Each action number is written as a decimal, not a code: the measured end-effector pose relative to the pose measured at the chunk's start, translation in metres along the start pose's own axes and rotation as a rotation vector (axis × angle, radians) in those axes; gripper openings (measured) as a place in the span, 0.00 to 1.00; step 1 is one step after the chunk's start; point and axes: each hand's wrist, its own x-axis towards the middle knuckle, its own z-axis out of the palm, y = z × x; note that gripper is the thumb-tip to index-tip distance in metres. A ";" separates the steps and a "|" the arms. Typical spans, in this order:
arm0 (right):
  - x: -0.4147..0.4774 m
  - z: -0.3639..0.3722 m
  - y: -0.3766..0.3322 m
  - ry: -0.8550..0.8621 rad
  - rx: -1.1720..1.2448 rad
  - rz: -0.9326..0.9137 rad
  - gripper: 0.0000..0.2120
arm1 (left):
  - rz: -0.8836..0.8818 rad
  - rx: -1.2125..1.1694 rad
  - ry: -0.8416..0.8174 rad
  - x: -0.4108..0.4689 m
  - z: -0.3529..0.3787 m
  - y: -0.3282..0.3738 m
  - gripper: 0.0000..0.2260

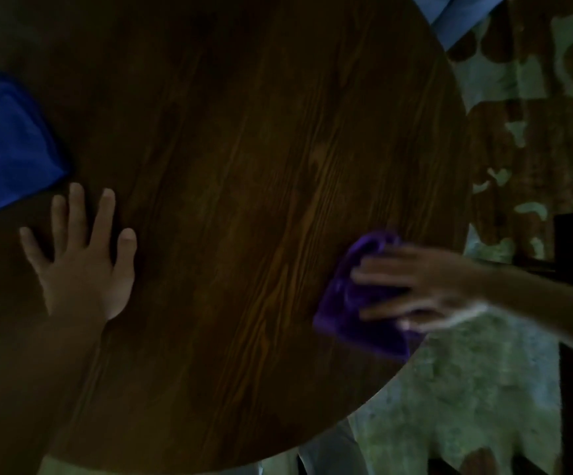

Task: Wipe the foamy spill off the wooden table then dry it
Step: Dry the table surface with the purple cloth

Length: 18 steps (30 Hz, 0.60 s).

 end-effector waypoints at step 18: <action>0.347 -0.083 -0.039 0.273 0.229 1.090 0.29 | -0.180 -0.145 0.002 -0.085 -0.003 -0.124 0.32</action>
